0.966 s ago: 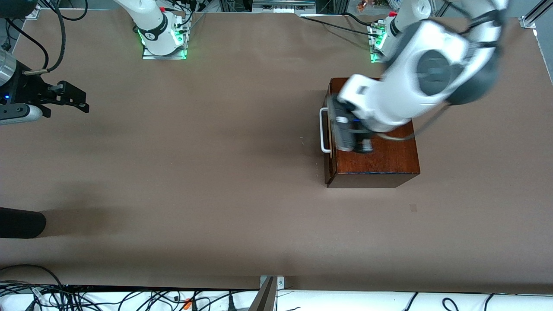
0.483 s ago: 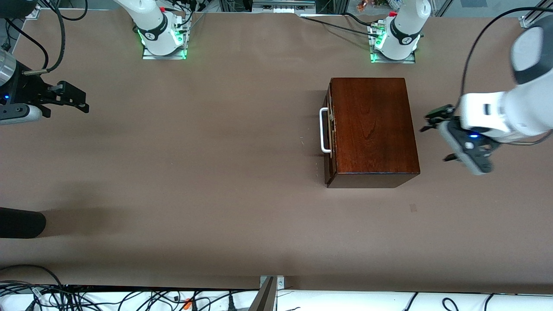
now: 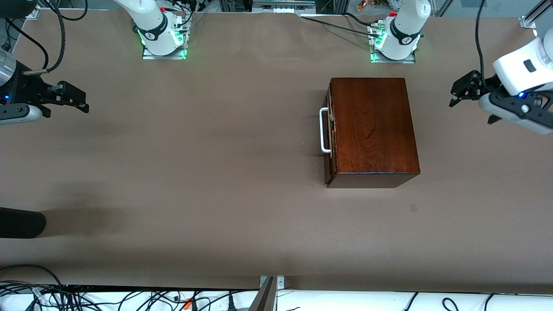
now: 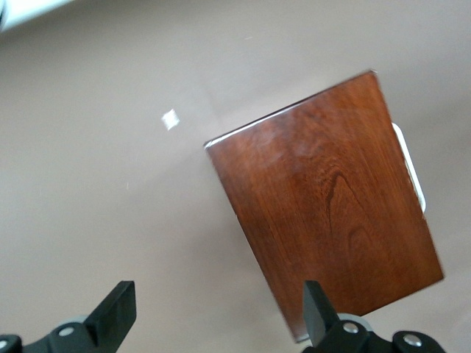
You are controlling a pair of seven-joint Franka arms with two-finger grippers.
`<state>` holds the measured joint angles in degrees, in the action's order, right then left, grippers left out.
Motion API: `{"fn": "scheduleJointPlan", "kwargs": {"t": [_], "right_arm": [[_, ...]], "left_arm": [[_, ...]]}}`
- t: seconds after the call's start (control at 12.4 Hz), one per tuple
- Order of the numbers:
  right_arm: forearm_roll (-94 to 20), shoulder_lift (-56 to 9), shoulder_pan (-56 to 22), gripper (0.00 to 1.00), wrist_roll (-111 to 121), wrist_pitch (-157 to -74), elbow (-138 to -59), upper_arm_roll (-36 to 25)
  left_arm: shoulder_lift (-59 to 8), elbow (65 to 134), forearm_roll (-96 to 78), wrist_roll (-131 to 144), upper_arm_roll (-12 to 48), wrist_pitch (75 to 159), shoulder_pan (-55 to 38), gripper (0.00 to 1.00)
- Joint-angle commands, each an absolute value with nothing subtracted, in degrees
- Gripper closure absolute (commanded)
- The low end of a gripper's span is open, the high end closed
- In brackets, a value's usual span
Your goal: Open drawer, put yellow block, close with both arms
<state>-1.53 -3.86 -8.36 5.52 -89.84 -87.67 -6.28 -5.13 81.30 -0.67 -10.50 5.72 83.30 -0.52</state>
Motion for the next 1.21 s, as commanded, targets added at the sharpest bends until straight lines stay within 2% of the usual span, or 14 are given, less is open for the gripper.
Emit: {"fn": "scheduleJointPlan", "kwargs": {"t": [0.0,0.16,0.24,0.56,1.13], "right_arm": [[-1.5,-4.1,-7.9,0.0,4.9,-89.7,-86.8,-6.0],[-1.6,-4.1,-7.9,0.0,4.9,-89.7,-86.8,-6.0],[-1.5,-4.1,-7.9,0.0,4.9,-89.7,-86.8,-6.0],[-1.6,-4.1,-7.9,0.0,4.9,-89.7,-86.8,-6.0],[-1.6,-4.1,-7.8,0.0,4.9,-89.7,-86.8,-6.0]], "left_arm": [[1.3,90.2,1.1,1.5,1.3,87.3,-4.6,0.0],[2.7,92.0,6.1,1.4,1.6,88.1,-4.2,0.0],[2.6,92.9,6.4,2.5,1.6,90.9,-3.5,0.0],[2.0,93.9,5.5,1.8,1.6,91.5,-1.7,0.0],[1.4,94.3,0.7,4.7,1.1,89.3,-1.4,0.0]]}}
